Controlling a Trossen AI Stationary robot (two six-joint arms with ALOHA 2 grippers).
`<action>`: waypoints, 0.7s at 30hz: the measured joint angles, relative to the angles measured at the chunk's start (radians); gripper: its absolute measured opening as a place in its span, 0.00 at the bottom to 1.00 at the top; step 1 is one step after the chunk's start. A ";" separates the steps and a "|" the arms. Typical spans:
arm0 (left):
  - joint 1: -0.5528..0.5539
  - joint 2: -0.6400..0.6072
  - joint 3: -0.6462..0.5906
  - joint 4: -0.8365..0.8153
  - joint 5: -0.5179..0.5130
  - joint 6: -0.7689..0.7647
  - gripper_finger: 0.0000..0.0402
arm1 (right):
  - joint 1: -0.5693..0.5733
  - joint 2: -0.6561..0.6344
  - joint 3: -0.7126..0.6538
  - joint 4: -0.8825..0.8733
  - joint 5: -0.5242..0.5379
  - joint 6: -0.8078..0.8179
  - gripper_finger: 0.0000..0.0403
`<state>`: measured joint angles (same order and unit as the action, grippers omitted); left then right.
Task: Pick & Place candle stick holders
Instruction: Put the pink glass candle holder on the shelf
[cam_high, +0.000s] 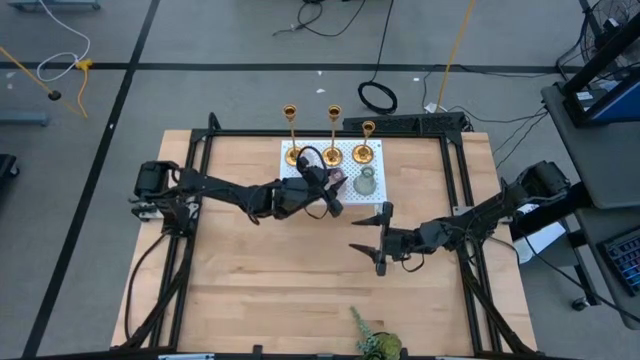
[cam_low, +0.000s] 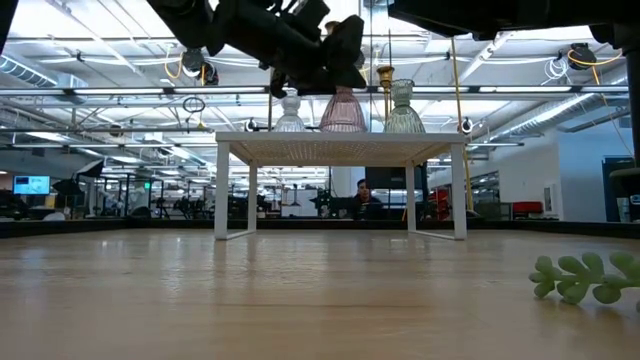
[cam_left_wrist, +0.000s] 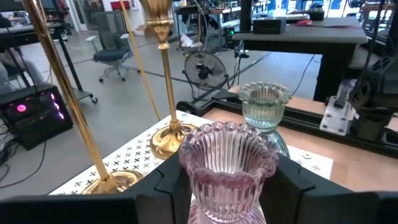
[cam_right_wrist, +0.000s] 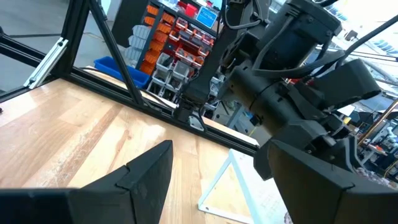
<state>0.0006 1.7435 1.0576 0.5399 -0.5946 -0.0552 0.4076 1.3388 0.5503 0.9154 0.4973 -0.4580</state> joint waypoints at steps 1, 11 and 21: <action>0.000 0.000 0.000 -0.003 0.001 0.000 0.36 | 0.000 0.000 0.000 0.000 0.000 0.000 0.64; 0.000 0.000 0.000 -0.069 -0.025 -0.023 0.47 | 0.000 0.000 0.000 -0.002 0.000 0.000 0.64; 0.000 0.000 0.000 -0.062 -0.062 -0.007 0.41 | 0.000 0.000 0.000 -0.043 -0.003 0.057 0.64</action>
<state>0.0002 1.7439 1.0573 0.4779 -0.6564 -0.0617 0.4076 1.3388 0.5503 0.8719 0.4939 -0.4011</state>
